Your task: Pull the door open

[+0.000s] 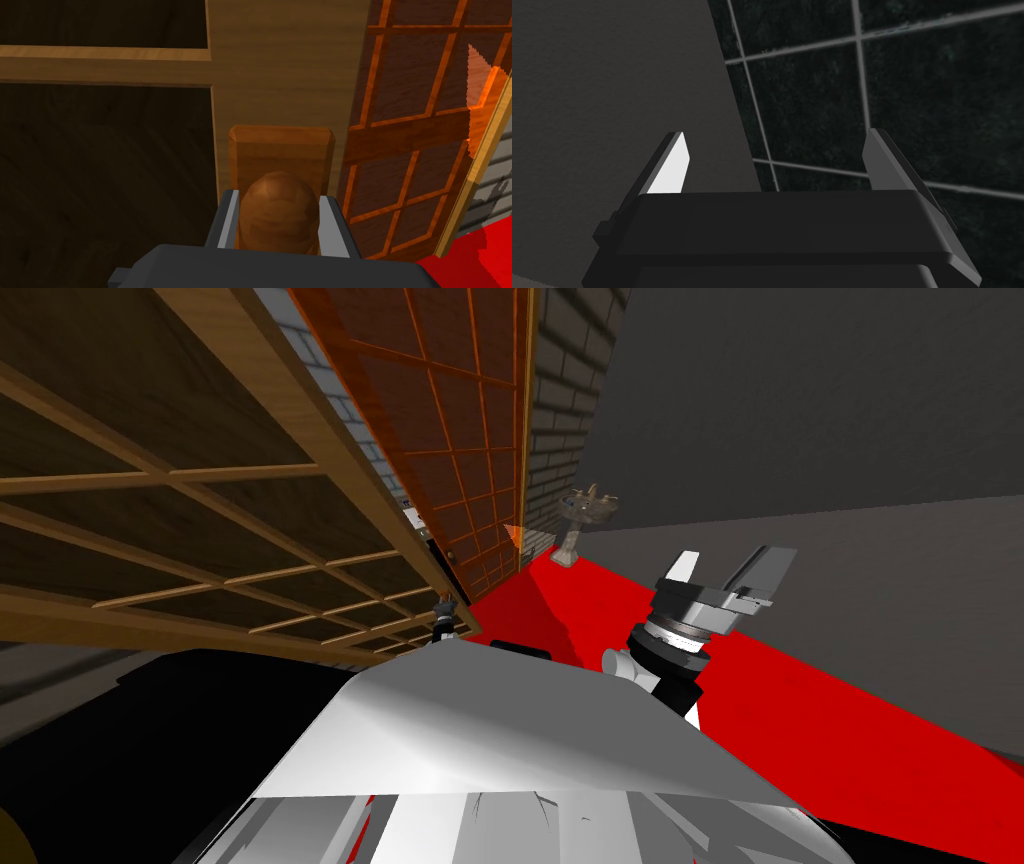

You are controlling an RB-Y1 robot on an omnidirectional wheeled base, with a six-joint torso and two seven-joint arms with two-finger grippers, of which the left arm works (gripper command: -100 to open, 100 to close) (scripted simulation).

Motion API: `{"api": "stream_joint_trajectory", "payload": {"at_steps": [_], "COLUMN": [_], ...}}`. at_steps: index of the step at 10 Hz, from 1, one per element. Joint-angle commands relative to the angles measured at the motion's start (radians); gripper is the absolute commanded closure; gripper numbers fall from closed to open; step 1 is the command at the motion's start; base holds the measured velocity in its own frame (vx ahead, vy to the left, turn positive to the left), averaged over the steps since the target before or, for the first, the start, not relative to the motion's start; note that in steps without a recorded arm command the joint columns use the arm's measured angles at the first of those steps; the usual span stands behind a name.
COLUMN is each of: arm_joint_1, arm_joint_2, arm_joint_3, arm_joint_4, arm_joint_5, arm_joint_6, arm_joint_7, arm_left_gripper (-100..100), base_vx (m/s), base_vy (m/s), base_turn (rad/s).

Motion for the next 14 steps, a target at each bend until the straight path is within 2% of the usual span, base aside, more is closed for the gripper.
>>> {"api": "stream_joint_trajectory", "payload": {"at_steps": [1, 8, 9, 14], "arm_joint_1": [0.004, 0.019, 0.027, 0.054], "arm_joint_2": [0.002, 0.028, 0.024, 0.05], "arm_joint_3": [-0.018, -0.102, -0.096, -0.16], "arm_joint_4": [-0.007, -0.042, -0.047, -0.074], "arm_joint_5": [-0.01, -0.059, -0.055, -0.095], "arm_joint_6": [0.002, 0.011, 0.017, 0.003], "arm_joint_7": [0.013, 0.079, 0.072, 0.122], "arm_left_gripper": [100, 100, 100, 100], "base_vx": [-0.195, -0.232, -0.097, -0.193], "base_vy": [0.02, -0.002, 0.0, 0.007], "base_turn": [-0.078, -0.067, -0.027, -0.06]}}
